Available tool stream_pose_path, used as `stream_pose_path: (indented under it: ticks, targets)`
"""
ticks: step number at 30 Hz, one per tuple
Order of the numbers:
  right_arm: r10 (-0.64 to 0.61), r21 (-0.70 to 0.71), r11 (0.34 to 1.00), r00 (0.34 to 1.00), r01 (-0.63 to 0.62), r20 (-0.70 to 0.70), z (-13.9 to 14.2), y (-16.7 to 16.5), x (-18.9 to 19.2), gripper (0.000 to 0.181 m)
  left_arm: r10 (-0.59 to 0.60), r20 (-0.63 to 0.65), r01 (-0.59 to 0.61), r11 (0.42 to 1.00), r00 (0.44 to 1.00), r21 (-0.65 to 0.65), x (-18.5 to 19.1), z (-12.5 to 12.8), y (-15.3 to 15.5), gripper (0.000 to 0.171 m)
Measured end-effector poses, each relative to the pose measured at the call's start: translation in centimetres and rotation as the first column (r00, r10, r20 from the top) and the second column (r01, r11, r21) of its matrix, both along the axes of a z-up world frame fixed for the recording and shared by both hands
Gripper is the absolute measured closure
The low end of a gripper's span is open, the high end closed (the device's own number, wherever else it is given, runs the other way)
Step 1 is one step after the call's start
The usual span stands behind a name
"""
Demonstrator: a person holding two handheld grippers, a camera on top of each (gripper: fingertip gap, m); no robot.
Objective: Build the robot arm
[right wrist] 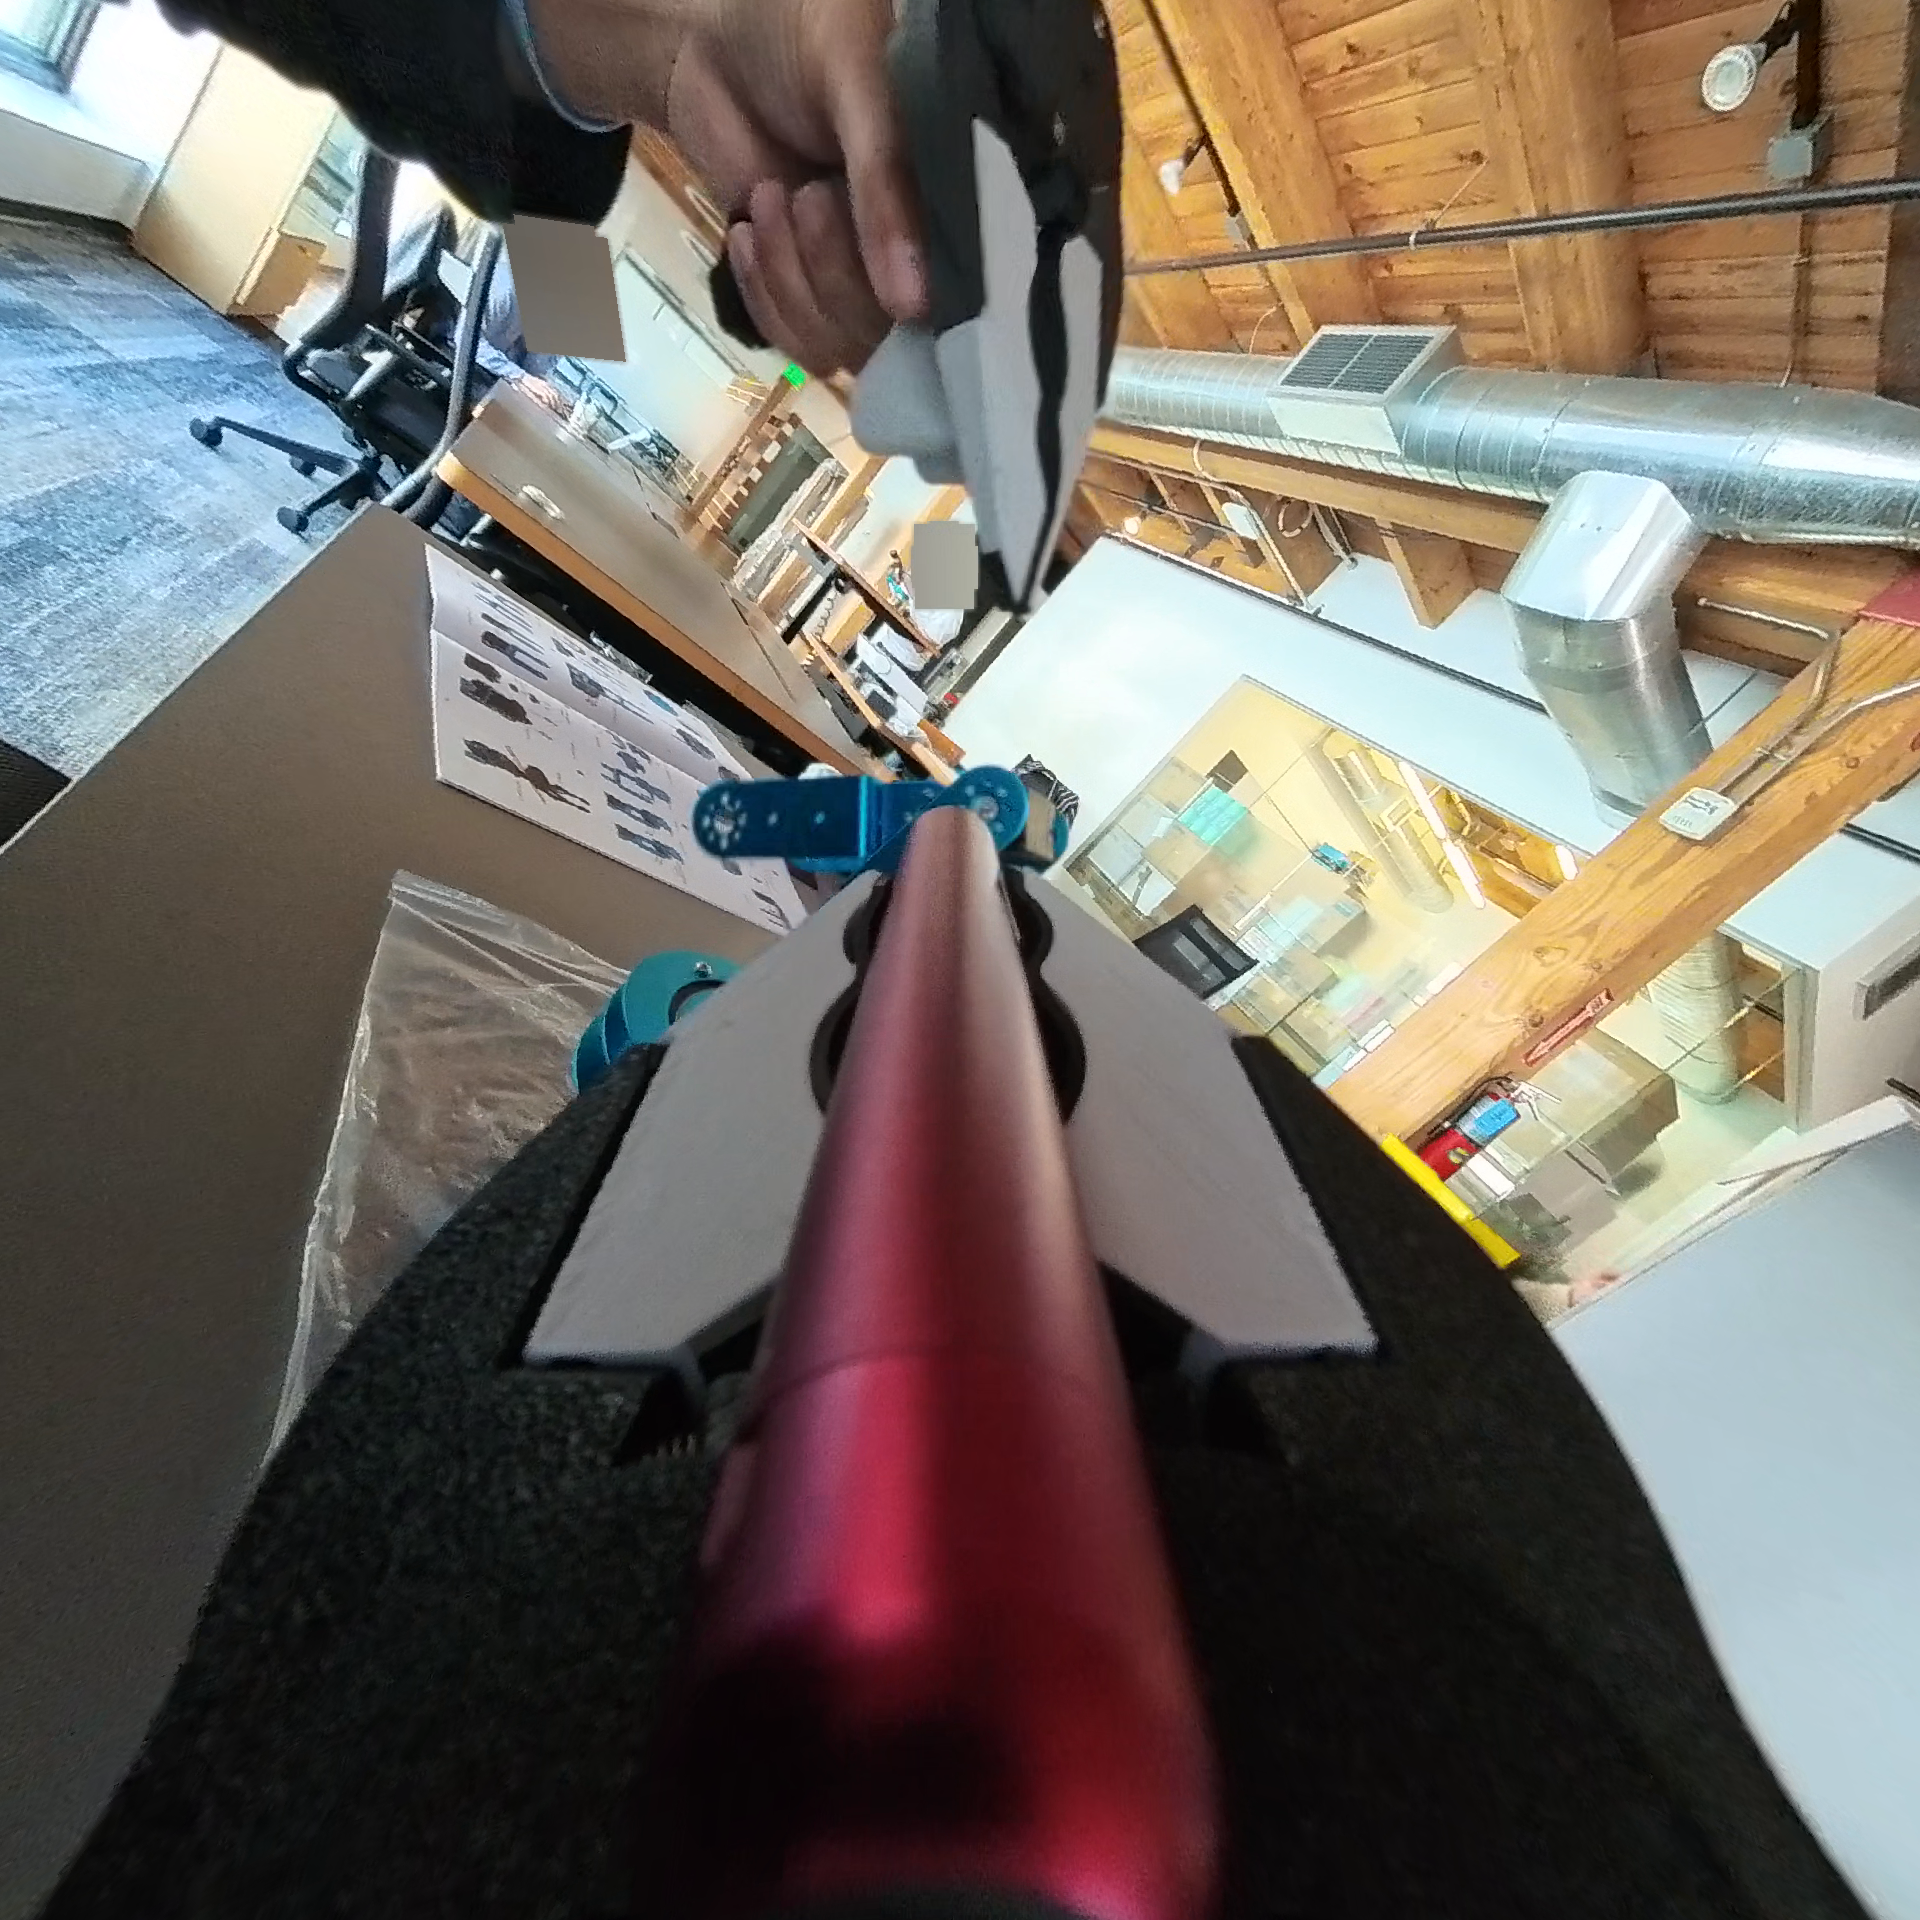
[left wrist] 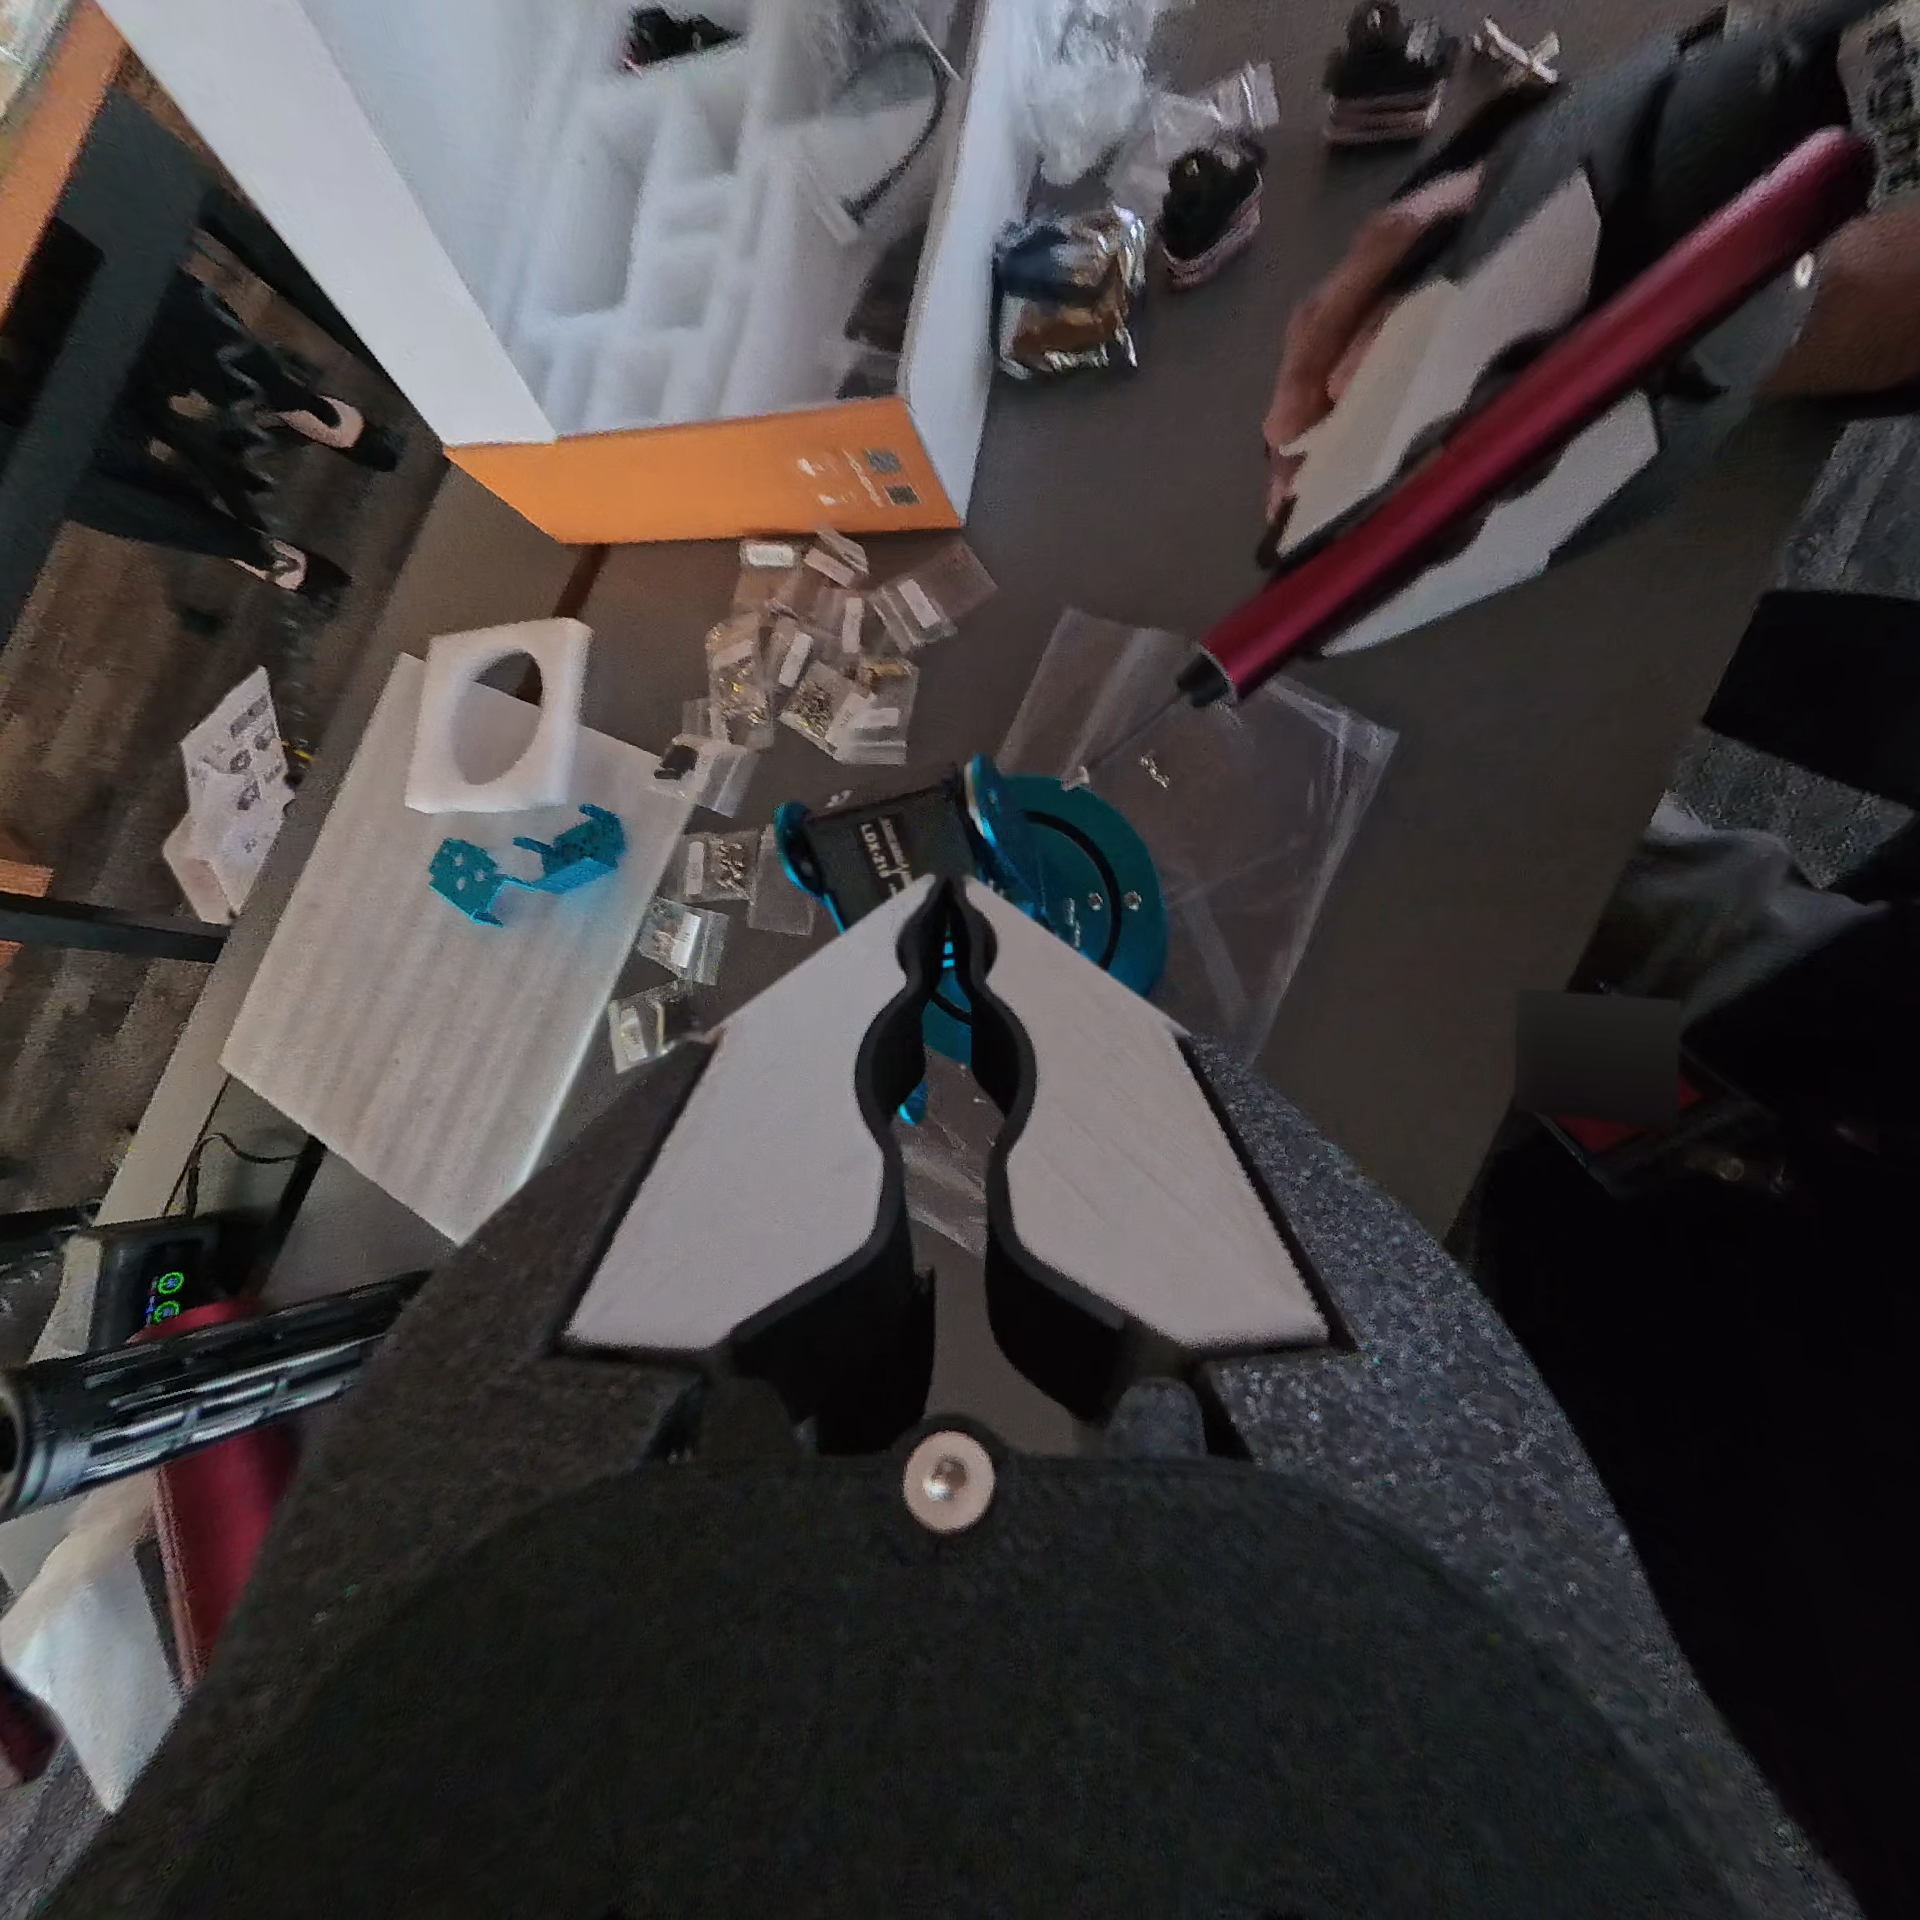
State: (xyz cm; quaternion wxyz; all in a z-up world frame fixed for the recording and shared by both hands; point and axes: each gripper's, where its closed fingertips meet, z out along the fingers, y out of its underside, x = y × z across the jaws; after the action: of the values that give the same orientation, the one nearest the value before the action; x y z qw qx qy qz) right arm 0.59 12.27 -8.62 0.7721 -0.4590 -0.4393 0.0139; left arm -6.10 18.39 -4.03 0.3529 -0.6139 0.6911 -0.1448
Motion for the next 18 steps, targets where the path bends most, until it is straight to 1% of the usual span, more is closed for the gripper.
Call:
stream_pose_path:
  ticks: [1,3,4,6,7,8,9,10,11,13,15,16,17,18]
  targets:
    - [-0.004,-0.004,1.0,1.0,0.004,0.004,-0.1,0.1,0.0,0.16,-0.008,0.009,0.008,1.0,1.0,0.012,-0.1,-0.3,-0.2,0.171]
    - [-0.004,0.004,1.0,1.0,0.004,0.018,-0.1,-0.1,-0.1,0.16,-0.03,0.075,0.027,0.998,0.997,0.048,-0.7,-0.3,-0.5,0.171]
    - [0.0,0.012,1.0,1.0,0.0,0.016,0.0,-0.3,-0.1,0.16,-0.026,0.124,0.02,0.999,0.992,0.049,-1.2,-0.4,-0.5,0.167]
    - [-0.003,0.014,1.0,1.0,0.003,0.017,0.2,-0.4,-0.1,0.16,-0.042,0.193,0.035,0.999,0.98,0.039,-2.6,-1.7,-1.0,0.146]
    - [-0.005,0.015,1.0,1.0,0.005,0.015,0.3,-0.3,-0.1,0.158,-0.029,0.237,0.014,0.998,0.971,0.064,-3.4,-2.6,-0.8,0.144]
    - [-0.005,0.015,1.0,1.0,0.005,0.007,0.4,-0.3,0.0,0.158,-0.023,0.276,0.001,0.997,0.961,0.082,-4.1,-3.9,-0.7,0.137]
    - [-0.004,0.009,1.0,1.0,0.004,0.003,0.3,-0.2,0.0,0.158,-0.032,0.312,0.008,0.997,0.95,0.079,-4.4,-5.6,-1.1,0.127]
    - [-0.004,0.003,1.0,1.0,0.004,0.0,0.2,0.0,0.1,0.158,-0.001,0.359,-0.022,0.998,0.933,0.061,-4.5,-7.4,-0.9,0.129]
    - [-0.007,-0.002,1.0,1.0,0.007,-0.001,0.0,0.2,0.1,0.158,0.05,0.4,-0.06,0.998,0.915,0.012,-4.4,-9.2,-0.7,0.136]
    - [-0.013,-0.016,1.0,1.0,0.013,0.005,-0.3,0.5,0.2,0.155,0.107,0.483,-0.065,0.993,0.869,-0.103,-3.6,-11.8,-1.0,0.145]
    - [-0.009,-0.021,1.0,1.0,0.009,0.002,-0.4,0.6,0.3,0.16,0.159,0.575,-0.103,0.986,0.803,-0.13,-3.0,-12.4,-0.4,0.146]
    - [-0.006,-0.024,1.0,1.0,0.006,0.0,-0.4,0.6,0.3,0.155,0.169,0.618,-0.104,0.985,0.768,-0.14,-2.7,-12.2,-0.4,0.148]
    - [-0.004,-0.024,1.0,1.0,0.004,-0.003,-0.4,0.6,0.3,0.16,0.18,0.651,-0.109,0.983,0.737,-0.149,-2.6,-11.8,-0.1,0.151]
    - [-0.002,-0.026,1.0,1.0,0.002,-0.004,-0.4,0.6,0.4,0.16,0.192,0.678,-0.115,0.981,0.709,-0.157,-2.5,-11.3,0.2,0.155]
